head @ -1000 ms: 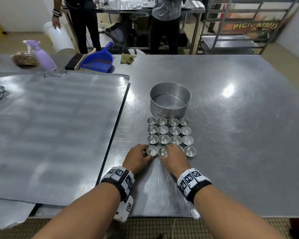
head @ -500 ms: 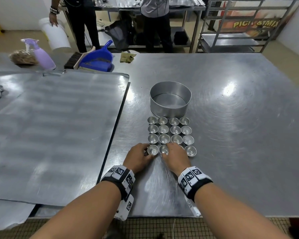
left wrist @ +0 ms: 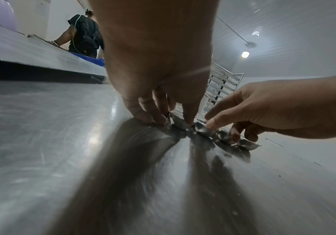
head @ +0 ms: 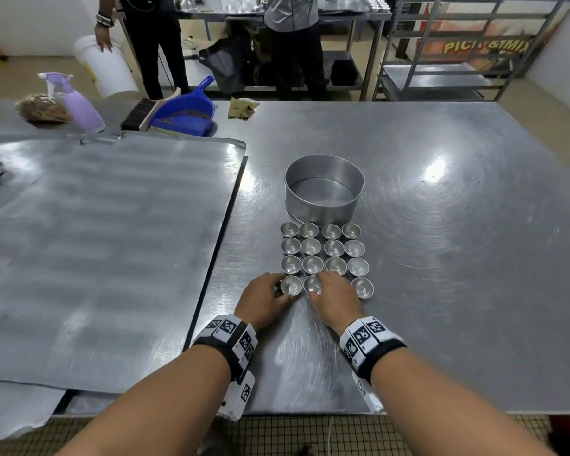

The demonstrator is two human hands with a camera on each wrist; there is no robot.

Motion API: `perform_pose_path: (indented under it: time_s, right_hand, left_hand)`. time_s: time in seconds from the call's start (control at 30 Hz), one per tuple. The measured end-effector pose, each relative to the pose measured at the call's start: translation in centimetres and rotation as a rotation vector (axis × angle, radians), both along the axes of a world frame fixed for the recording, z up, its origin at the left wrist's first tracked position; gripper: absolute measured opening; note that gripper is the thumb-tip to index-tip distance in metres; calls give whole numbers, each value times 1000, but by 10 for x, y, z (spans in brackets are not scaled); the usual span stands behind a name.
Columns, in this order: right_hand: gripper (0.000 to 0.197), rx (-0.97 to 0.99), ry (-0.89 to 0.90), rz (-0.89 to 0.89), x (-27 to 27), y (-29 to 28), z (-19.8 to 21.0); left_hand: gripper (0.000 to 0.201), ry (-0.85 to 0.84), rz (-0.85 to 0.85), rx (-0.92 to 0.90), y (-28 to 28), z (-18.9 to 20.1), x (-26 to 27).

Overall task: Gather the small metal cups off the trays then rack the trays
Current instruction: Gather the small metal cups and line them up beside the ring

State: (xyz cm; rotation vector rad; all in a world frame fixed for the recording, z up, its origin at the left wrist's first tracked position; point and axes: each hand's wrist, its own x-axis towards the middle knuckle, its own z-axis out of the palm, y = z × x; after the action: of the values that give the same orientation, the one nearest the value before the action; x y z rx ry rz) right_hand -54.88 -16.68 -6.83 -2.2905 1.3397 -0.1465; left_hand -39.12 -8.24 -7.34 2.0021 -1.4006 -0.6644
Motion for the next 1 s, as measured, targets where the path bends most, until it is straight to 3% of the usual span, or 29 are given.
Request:
perform_pose_path:
  time_s: [0.13,0.3,0.47,0.73,1.0]
  right_hand:
    - [37,10,-14,-39,-1,-1,9]
    - [29,21,-82,-83,10,-3,23]
    - [37,-3,-97,3,50,2,40]
    - [44,-14,-186,180,157,43,80]
    - [43,-26,-243,343,329,131,103]
  left_hand:
    - [41,-5,6,24,-1,-1,2]
    - [58,-11,57,78,4,4,12]
    - [56,-80,111,71,24,25,44]
    - [49,-172,270,54,90,69,145]
    - [45,-180,448,50,204,89,292]
